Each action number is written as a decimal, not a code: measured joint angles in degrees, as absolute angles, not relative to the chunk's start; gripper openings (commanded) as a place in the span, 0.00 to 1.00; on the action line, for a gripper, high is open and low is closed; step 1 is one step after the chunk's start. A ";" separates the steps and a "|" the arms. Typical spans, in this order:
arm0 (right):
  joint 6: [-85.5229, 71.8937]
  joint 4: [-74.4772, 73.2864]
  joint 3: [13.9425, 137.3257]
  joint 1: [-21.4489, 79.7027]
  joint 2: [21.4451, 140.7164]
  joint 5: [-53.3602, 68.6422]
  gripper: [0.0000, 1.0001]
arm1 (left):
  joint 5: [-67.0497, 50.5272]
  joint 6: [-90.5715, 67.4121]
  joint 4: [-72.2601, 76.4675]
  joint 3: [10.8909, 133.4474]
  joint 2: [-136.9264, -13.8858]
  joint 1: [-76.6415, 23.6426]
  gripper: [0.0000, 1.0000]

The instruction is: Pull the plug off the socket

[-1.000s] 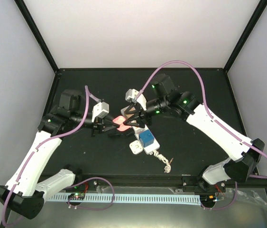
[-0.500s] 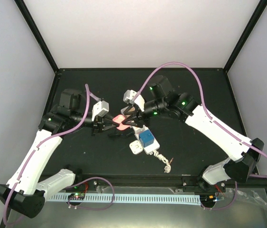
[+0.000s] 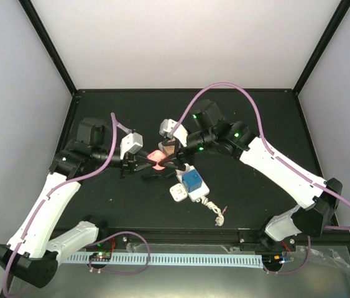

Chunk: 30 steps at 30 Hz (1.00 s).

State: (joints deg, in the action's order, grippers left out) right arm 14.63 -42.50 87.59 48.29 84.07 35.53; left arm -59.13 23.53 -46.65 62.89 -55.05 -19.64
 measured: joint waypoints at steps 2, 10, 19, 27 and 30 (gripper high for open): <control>15.35 -42.52 87.24 48.16 83.92 34.96 0.88 | -57.82 23.20 -45.87 62.57 -54.33 -19.64 0.10; 16.56 -42.98 85.56 48.14 81.65 34.15 0.95 | -48.80 23.38 -44.95 62.22 -54.00 -18.87 0.13; 15.53 -42.33 82.43 46.00 78.87 33.56 0.99 | -34.22 31.64 -45.78 62.33 -60.69 -8.69 0.14; 15.07 -41.95 82.43 45.60 78.89 33.54 0.99 | -13.87 36.62 -37.34 62.54 -75.13 3.64 0.14; 15.05 -41.95 82.43 45.60 78.89 33.54 0.99 | -6.87 37.87 -33.30 62.59 -79.88 5.08 0.14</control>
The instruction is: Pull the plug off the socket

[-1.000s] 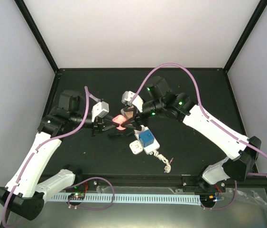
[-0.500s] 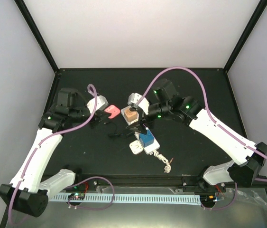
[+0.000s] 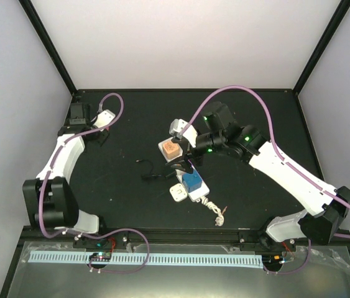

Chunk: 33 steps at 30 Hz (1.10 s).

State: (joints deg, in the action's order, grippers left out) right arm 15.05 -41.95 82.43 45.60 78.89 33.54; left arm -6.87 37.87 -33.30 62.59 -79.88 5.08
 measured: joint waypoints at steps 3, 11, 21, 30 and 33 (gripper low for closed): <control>15.05 -41.95 82.43 45.60 78.89 33.54 0.99 | -0.25 39.13 -28.88 62.57 -83.92 5.91 0.15; 14.98 -41.95 82.46 45.60 79.40 33.56 0.99 | 10.83 42.33 -19.11 63.02 -91.46 6.50 0.15; 14.87 -41.95 82.43 45.60 79.55 33.52 0.99 | 18.57 43.90 -12.93 64.40 -101.56 6.57 0.16; 14.87 -41.95 82.43 45.60 79.55 33.54 1.00 | 21.04 43.97 -9.41 64.40 -105.84 6.59 0.18; 14.85 -41.95 82.43 45.60 79.55 33.54 1.00 | 21.08 43.97 -8.93 64.38 -106.61 6.57 0.18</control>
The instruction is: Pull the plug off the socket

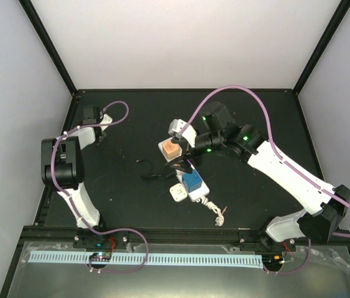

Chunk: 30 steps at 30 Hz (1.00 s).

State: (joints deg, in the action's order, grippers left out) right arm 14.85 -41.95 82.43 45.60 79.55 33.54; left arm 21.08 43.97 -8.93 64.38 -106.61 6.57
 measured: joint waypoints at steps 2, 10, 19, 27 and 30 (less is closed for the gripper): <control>14.85 -41.95 82.43 45.60 79.55 33.54 1.00 | 21.15 43.94 -8.54 64.38 -107.15 6.57 0.18; 14.85 -41.95 82.43 45.60 79.55 33.54 1.00 | 21.10 42.92 -8.19 63.59 -107.90 6.48 0.35; 14.85 -41.95 82.43 45.60 79.55 33.54 1.00 | 16.69 39.66 -12.99 63.51 -107.55 6.35 0.43; 14.63 -41.91 82.43 45.60 79.50 33.52 1.00 | 10.46 36.49 -20.05 64.55 -104.40 6.35 0.50; 14.44 -41.47 82.00 45.39 79.22 33.61 1.00 | 6.59 35.18 -23.09 65.45 -102.13 6.35 0.57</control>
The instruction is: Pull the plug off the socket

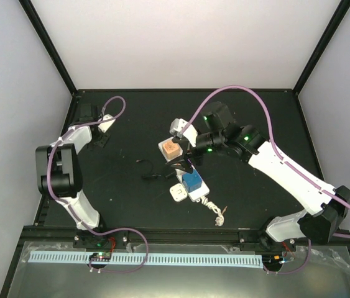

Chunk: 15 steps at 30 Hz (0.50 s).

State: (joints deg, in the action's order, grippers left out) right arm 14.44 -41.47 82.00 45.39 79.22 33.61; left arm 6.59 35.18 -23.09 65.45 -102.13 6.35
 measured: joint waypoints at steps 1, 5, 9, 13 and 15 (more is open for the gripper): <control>14.26 -41.32 81.80 45.12 79.15 33.80 1.00 | 5.13 34.72 -24.03 65.60 -100.97 6.35 0.59; 12.84 -40.58 80.71 41.87 79.05 36.45 1.00 | 0.27 33.54 -27.31 65.71 -95.42 5.89 0.65; 11.18 -39.29 79.13 38.00 79.02 38.85 0.99 | -5.21 32.88 -29.95 66.08 -90.35 5.26 0.68; 9.39 -38.68 77.38 34.15 79.07 41.30 0.98 | -10.61 33.08 -32.29 66.00 -85.60 3.46 0.68; 8.84 -38.89 76.97 32.27 79.48 41.58 0.96 | -12.93 33.43 -32.77 65.17 -82.61 1.04 0.68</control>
